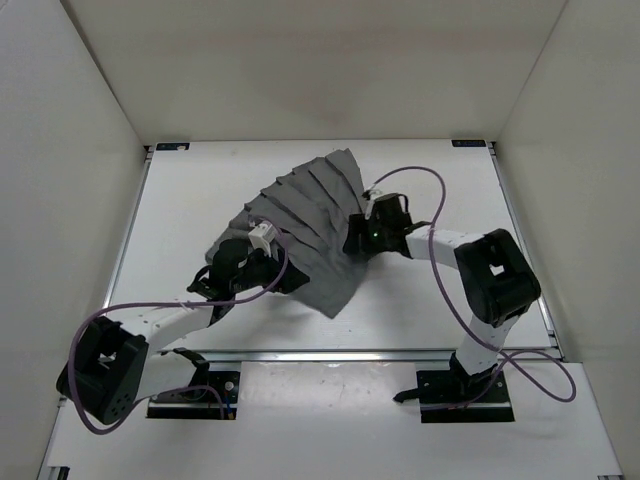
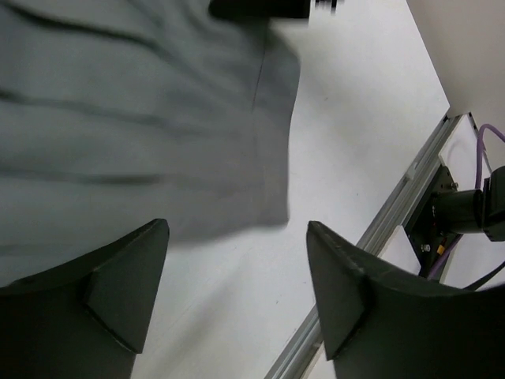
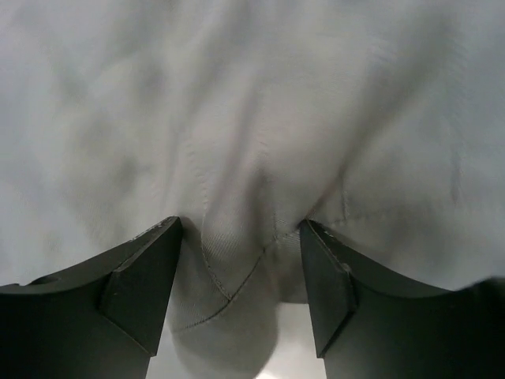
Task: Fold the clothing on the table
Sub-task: Move the skirt to the center of the board
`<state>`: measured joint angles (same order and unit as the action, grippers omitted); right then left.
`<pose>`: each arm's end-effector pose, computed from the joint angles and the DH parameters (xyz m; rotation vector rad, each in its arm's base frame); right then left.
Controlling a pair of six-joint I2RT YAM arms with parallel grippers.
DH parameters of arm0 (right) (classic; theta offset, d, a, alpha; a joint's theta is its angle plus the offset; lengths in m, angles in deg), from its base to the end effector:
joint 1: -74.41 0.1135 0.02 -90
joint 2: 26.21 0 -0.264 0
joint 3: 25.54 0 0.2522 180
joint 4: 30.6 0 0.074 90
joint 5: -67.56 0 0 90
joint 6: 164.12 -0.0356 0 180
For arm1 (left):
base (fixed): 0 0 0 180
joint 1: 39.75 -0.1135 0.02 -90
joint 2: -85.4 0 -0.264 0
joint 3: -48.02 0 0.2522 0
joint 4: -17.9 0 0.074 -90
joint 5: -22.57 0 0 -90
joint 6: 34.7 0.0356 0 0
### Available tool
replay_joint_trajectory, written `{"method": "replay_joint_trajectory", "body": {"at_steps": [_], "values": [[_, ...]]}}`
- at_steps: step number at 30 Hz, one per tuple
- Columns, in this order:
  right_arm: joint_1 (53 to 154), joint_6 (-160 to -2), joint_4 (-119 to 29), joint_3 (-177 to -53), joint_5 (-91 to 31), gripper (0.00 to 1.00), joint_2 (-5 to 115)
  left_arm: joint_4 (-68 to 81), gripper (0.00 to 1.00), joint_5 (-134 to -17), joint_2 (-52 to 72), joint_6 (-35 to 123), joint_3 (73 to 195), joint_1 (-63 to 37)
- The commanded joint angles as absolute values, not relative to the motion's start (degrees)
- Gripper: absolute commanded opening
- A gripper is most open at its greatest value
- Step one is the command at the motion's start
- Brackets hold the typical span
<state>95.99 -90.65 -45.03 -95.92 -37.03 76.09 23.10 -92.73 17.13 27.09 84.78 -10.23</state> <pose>0.3363 0.1426 0.1596 -0.2317 2.4242 0.6123 0.1948 -0.1278 0.1799 0.3221 2.1321 -1.0601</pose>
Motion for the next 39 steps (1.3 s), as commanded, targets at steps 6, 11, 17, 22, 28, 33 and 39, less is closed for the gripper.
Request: {"method": "replay_joint_trajectory", "body": {"at_steps": [6, 11, 17, 22, 28, 33, 39], "values": [[110.2, -101.5, -39.9, -96.2, -42.9, 0.57, 75.7, 14.1, 0.46, -87.7, 26.1, 29.8, 84.2, -14.1], [109.2, -96.2, -41.5, -94.2, -38.4, 0.59, 66.4, 2.3, 0.49, -80.6, 34.0, 29.8, 83.8, -16.8], [103.1, -87.0, -48.3, -91.2, -34.8, 0.66, 64.7, -1.8, 0.62, -76.8, 43.4, 24.1, 75.7, -20.2], [102.1, -81.9, -51.6, -92.7, -31.4, 0.70, 69.5, -6.2, 0.77, -74.7, 41.5, 22.4, 75.8, -19.1], [103.1, -80.1, -55.2, -95.1, -31.4, 0.71, 73.8, -10.5, 0.76, -73.8, 42.8, 20.9, 73.7, -18.9], [104.6, -79.7, -59.7, -97.0, -31.1, 0.07, 76.3, -9.5, 0.68, -73.1, 39.5, 20.0, 72.2, -18.2], [103.8, -84.6, -60.6, -93.4, -30.4, 0.00, 72.6, -6.9, 0.60, -69.7, 27.1, 22.7, 78.4, -18.0]]}}
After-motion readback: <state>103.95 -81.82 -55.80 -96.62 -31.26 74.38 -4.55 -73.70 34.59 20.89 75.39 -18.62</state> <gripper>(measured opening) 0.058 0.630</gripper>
